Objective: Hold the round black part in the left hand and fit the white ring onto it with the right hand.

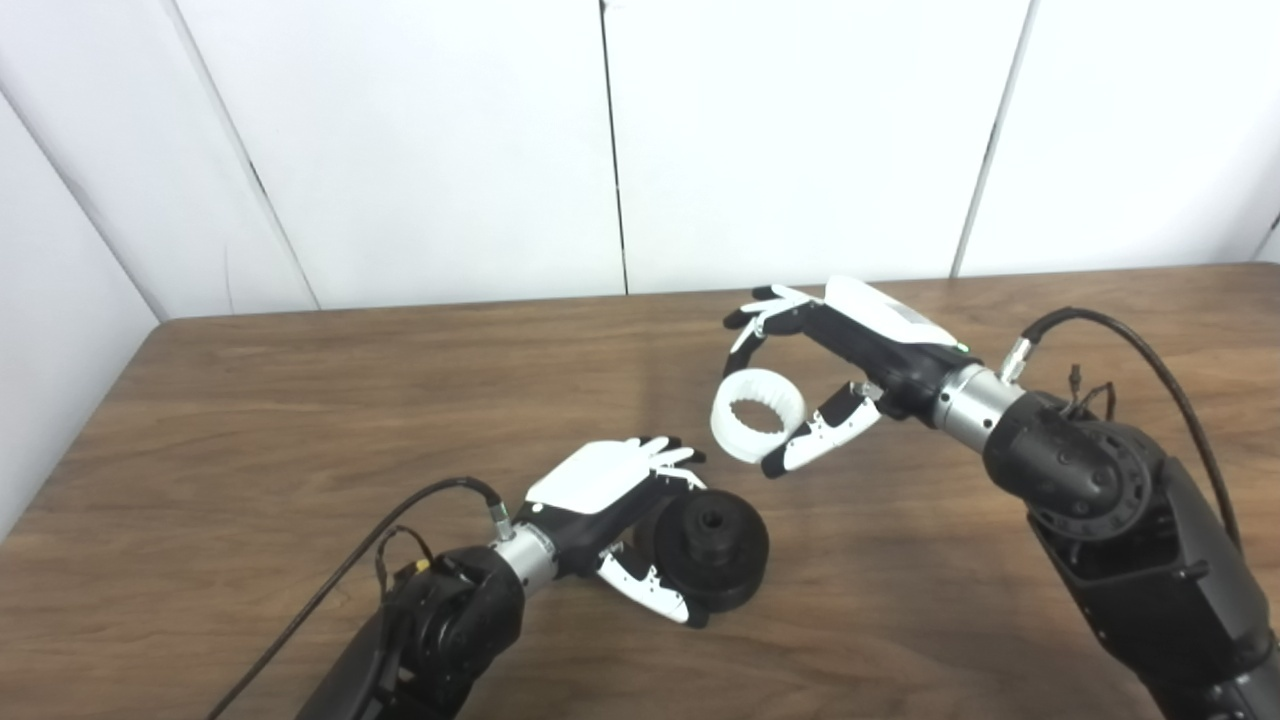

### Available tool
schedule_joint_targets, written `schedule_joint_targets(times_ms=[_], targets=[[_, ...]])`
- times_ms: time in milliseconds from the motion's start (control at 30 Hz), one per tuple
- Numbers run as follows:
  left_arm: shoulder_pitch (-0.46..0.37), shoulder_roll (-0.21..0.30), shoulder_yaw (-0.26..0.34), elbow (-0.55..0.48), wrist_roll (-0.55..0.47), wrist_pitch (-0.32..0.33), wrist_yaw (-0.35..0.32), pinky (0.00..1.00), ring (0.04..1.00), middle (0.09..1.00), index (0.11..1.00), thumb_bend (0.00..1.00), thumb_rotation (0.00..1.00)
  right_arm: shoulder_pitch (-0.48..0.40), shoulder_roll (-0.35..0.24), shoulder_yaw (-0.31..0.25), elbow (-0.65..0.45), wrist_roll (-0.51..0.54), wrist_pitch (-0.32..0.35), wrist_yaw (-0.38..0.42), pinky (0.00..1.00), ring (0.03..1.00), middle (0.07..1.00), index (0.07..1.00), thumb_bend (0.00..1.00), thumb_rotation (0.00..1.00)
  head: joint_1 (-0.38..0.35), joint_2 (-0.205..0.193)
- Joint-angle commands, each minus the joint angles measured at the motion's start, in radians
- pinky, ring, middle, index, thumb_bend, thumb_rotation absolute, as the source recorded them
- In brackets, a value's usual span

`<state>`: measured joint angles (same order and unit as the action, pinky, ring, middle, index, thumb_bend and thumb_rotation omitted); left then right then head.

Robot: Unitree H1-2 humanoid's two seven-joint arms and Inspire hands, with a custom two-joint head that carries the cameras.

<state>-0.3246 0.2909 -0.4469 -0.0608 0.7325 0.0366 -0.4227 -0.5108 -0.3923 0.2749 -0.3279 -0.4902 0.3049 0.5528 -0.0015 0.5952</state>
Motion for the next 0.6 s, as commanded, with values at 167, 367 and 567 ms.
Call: schedule_joint_targets(times_ms=[167,367,567], targets=[[-0.027,0.002,0.0,-0.002,0.013,0.014,-0.007,1.0,1.0,0.961,0.712,0.98,0.45,-0.039,0.0,0.012,-0.076,0.003,0.037,0.032,0.96,0.976,0.857,0.49,0.52,0.14,0.001,0.004],[-0.029,0.004,-0.001,0.001,0.012,0.008,-0.003,1.0,1.0,0.96,0.71,0.97,0.45,-0.022,0.005,0.03,-0.084,0.003,0.048,0.043,0.94,0.97,0.85,0.489,0.52,0.14,0.001,0.008],[-0.031,0.005,0.0,-0.003,0.011,0.011,-0.008,1.0,1.0,0.959,0.713,0.97,0.44,-0.012,0.008,0.045,-0.081,0.002,0.045,0.051,0.96,0.978,0.857,0.49,0.52,0.14,0.003,0.011]])
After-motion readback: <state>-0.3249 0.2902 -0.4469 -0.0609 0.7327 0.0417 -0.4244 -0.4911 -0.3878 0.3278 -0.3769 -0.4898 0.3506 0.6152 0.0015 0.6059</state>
